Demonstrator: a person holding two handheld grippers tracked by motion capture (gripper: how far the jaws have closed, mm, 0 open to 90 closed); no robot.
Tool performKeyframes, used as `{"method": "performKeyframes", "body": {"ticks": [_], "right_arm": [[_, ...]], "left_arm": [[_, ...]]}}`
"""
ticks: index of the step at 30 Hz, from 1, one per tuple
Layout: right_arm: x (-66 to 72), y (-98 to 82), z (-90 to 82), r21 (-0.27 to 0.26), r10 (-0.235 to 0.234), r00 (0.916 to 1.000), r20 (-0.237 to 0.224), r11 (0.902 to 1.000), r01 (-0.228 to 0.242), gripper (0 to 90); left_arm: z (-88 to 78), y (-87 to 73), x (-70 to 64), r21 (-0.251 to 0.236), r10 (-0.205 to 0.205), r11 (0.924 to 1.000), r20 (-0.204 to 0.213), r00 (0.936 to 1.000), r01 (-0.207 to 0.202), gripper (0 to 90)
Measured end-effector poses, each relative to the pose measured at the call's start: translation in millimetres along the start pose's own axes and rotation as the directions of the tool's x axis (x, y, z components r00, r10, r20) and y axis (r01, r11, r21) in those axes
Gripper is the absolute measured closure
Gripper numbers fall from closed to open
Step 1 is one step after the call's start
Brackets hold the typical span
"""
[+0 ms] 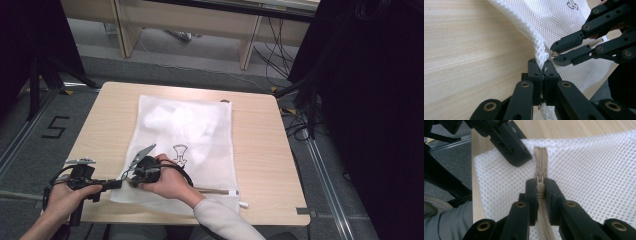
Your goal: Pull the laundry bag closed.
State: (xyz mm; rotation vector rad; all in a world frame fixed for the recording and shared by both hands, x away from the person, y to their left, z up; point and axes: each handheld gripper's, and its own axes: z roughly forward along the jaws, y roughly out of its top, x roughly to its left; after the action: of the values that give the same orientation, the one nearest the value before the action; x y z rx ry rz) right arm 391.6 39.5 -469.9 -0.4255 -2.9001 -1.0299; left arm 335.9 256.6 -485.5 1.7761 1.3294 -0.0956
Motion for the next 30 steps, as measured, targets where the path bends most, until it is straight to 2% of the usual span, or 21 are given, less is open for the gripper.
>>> {"method": "performKeyframes", "body": {"ticks": [6, 8, 13, 14, 15, 17, 18, 20, 21, 23, 25, 26, 29, 30], "right_arm": [[-1.7, -7.4, -0.1, -0.003, -0.003, 1.0000, -0.002, 1.0000, 0.003, 82.6], [-0.9, -8.4, -0.8, -0.002, 0.007, 1.0000, -0.002, 1.0000, -0.007, 82.6], [0.3, -11.1, -1.9, -0.006, 0.004, 0.9999, 0.010, 1.0000, -0.004, 82.6], [-0.5, -11.1, -1.6, -0.008, -0.015, 0.9999, 0.004, 0.9999, 0.015, 82.6], [-0.4, -11.5, -1.8, -0.008, -0.014, 0.9999, 0.003, 0.9999, 0.014, 82.6], [1.7, -13.5, -2.9, 0.001, 0.005, 1.0000, 0.002, 1.0000, -0.005, 82.6], [0.7, -13.9, -3.7, 0.005, -0.010, 0.9999, 0.004, 0.9999, 0.010, 82.6], [0.3, -15.8, -5.1, 0.005, -0.009, 0.9999, 0.007, 1.0000, 0.008, 82.6], [-1.0, -17.0, -6.3, 0.010, -0.016, 0.9996, 0.023, 0.9998, 0.016, 82.6], [-1.0, -18.1, -7.0, 0.004, -0.016, 0.9998, 0.012, 0.9999, 0.016, 82.6], [-0.7, -19.7, -8.3, 0.013, -0.011, 0.9997, 0.023, 0.9999, 0.010, 82.6], [-1.0, -20.5, -8.7, 0.005, -0.019, 0.9996, 0.021, 0.9998, 0.019, 82.5], [-0.1, -23.5, -11.3, 0.001, -0.003, 0.9998, 0.018, 1.0000, 0.003, 82.5], [-1.3, -24.6, -11.6, -0.003, -0.013, 0.9997, 0.019, 0.9999, 0.013, 82.6]], "left_arm": [[0.8, -0.3, -1.1, -0.017, 0.008, 0.9998, -0.020, 0.9998, -0.009, 86.3], [0.3, 0.2, -0.6, 0.000, 0.017, 0.9998, -0.014, 0.9997, -0.017, 86.2], [3.0, 0.2, -6.0, 0.010, 0.065, 0.9978, -0.055, 0.9964, -0.065, 86.2], [3.3, 0.0, -6.9, 0.010, 0.072, 0.9974, -0.064, 0.9953, -0.071, 86.2], [3.3, 0.1, -7.1, 0.015, 0.079, 0.9968, -0.068, 0.9946, -0.078, 86.3], [3.1, 0.2, -7.3, 0.017, 0.082, 0.9965, -0.071, 0.9941, -0.081, 86.2], [3.2, 0.3, -7.3, 0.017, 0.083, 0.9965, -0.072, 0.9940, -0.082, 86.2], [3.1, 0.4, -7.3, 0.016, 0.082, 0.9965, -0.071, 0.9940, -0.081, 86.2], [3.1, 0.4, -7.4, 0.014, 0.083, 0.9965, -0.074, 0.9938, -0.083, 86.2], [2.7, 0.6, -7.2, 0.017, 0.088, 0.9961, -0.080, 0.9929, -0.087, 86.2], [3.0, 0.5, -6.8, 0.015, 0.085, 0.9963, -0.080, 0.9931, -0.084, 86.2], [2.9, 0.5, -6.7, 0.017, 0.087, 0.9962, -0.080, 0.9930, -0.086, 86.2], [3.7, 0.2, -7.2, 0.010, 0.088, 0.9961, -0.087, 0.9923, -0.088, 86.2], [3.7, 0.2, -7.2, 0.010, 0.088, 0.9961, -0.087, 0.9923, -0.088, 86.2]]}}
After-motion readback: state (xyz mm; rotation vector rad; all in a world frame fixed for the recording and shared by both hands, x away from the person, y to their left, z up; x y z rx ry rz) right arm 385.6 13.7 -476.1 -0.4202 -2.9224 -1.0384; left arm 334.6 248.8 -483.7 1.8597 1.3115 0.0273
